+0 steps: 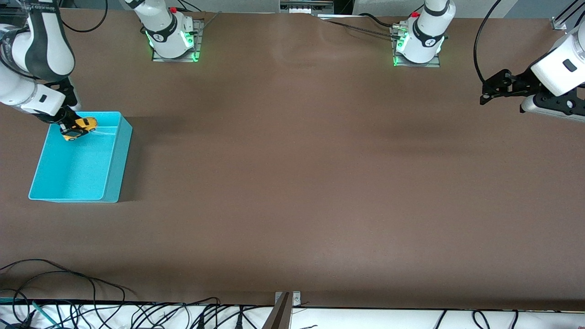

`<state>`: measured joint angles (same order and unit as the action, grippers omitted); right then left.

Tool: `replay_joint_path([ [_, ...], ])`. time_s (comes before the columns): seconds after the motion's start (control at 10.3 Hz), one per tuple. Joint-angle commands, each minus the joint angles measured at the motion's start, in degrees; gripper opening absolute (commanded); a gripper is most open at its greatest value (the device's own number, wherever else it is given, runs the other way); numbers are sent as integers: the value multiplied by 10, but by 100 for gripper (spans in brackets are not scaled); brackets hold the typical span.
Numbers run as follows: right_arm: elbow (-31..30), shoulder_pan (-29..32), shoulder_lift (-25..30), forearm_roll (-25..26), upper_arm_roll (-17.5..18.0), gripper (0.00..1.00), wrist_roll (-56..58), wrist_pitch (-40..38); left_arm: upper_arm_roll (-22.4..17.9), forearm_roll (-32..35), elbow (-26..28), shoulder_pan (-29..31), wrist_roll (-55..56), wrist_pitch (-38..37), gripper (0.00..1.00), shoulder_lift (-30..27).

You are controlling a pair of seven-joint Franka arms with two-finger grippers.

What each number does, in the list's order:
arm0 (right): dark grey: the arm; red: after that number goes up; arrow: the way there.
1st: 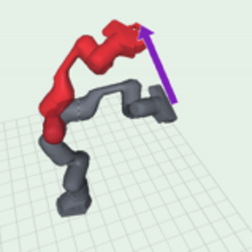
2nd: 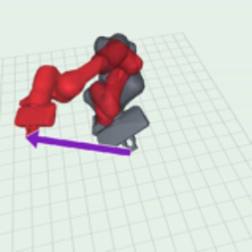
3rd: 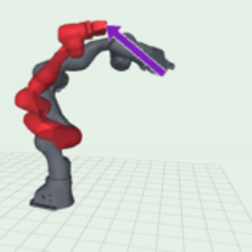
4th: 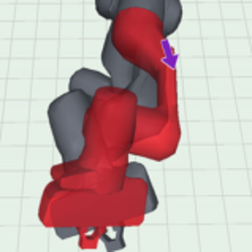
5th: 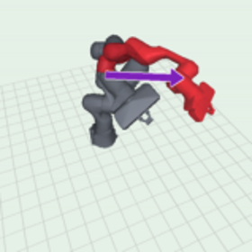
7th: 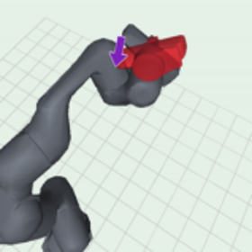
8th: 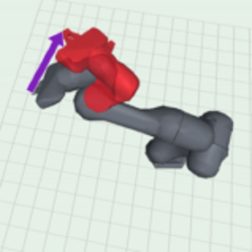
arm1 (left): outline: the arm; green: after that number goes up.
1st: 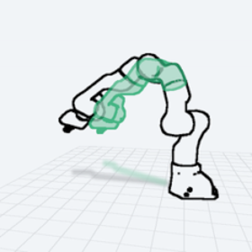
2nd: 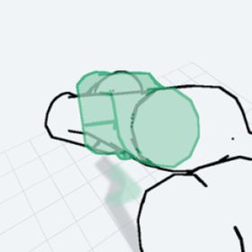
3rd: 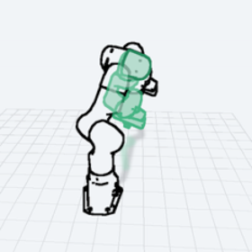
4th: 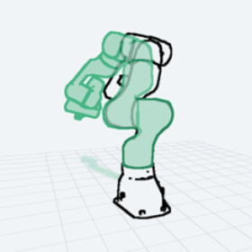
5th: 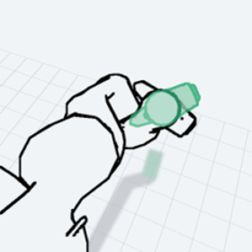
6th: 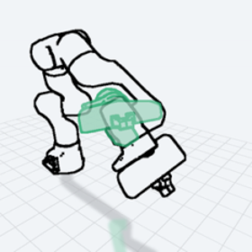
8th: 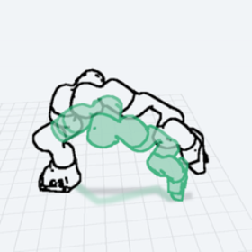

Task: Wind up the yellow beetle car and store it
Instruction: 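Lift the car with the right gripper and carry it over the box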

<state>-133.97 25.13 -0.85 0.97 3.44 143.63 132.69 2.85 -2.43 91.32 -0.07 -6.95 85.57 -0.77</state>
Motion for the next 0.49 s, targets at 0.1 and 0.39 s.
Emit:
replay_joint_path([
  [0.1,42,62,-97,-6,20,0,139,18,2,5,-19,2,6,-13,100,9],
  [0.39,61,94,-156,-30,28,0,238,52,2,5,-19,2,6,-13,100,9],
])
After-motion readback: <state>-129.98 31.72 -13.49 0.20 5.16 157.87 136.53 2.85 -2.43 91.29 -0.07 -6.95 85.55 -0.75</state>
